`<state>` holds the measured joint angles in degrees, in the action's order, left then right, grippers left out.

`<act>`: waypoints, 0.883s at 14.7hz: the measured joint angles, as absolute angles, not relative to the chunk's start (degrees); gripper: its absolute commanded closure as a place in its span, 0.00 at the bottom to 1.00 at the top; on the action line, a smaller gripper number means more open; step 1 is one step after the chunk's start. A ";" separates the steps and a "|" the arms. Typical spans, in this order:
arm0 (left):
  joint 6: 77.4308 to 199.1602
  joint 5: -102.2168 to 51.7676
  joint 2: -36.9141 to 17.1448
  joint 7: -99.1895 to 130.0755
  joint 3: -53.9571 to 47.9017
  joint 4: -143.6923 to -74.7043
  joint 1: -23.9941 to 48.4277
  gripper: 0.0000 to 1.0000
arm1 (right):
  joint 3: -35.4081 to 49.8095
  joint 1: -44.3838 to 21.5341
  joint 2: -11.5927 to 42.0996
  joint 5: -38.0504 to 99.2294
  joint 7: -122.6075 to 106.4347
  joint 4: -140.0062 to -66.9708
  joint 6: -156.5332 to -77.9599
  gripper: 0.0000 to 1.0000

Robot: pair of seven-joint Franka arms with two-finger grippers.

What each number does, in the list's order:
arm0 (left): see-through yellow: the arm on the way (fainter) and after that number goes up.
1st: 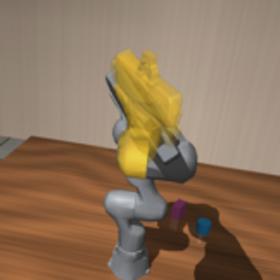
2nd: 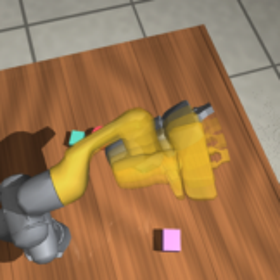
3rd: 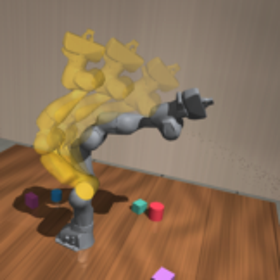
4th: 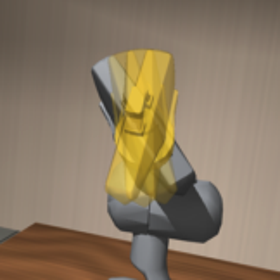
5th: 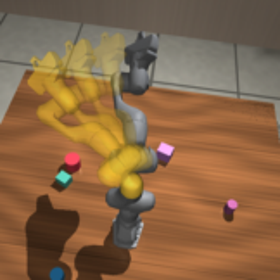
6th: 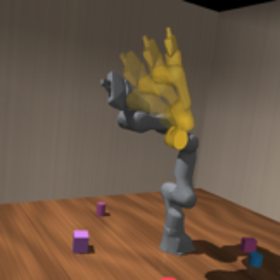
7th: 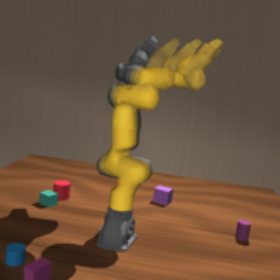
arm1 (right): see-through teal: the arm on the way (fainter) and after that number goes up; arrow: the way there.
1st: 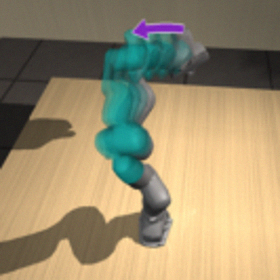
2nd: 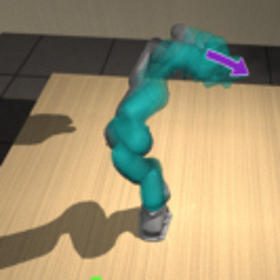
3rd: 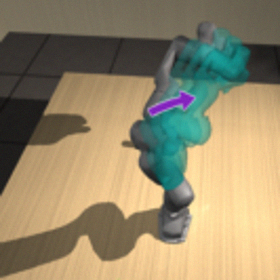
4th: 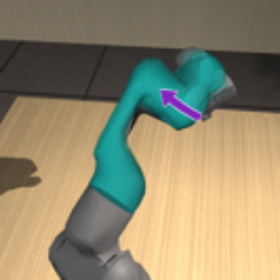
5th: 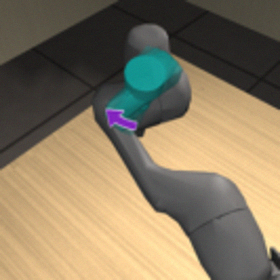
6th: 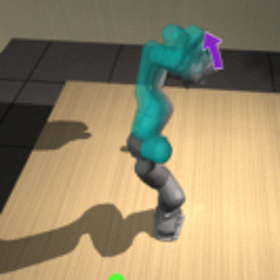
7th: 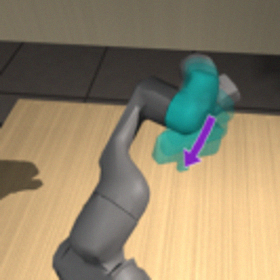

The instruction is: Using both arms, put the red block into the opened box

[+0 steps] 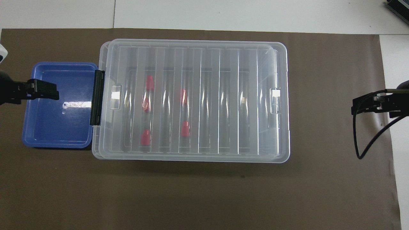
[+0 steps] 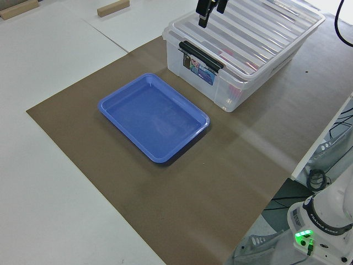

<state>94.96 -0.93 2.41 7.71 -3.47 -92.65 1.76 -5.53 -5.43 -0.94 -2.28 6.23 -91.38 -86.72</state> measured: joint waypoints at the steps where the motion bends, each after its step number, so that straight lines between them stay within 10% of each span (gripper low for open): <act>1: 94.96 -0.93 2.41 7.71 -3.48 -92.65 1.76 0.00 | -5.53 -5.43 -0.94 -2.26 6.23 -91.38 -86.72 0.00; 13: 94.98 -0.93 2.41 7.71 -3.47 -92.65 1.76 0.00 | -5.25 -5.75 -0.81 -1.34 6.23 -90.05 -88.90 0.00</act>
<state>94.98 -0.93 2.41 7.71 -3.47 -92.65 1.76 -5.25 -5.75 -0.81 -1.34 6.23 -90.05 -88.90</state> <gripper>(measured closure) 0.000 0.000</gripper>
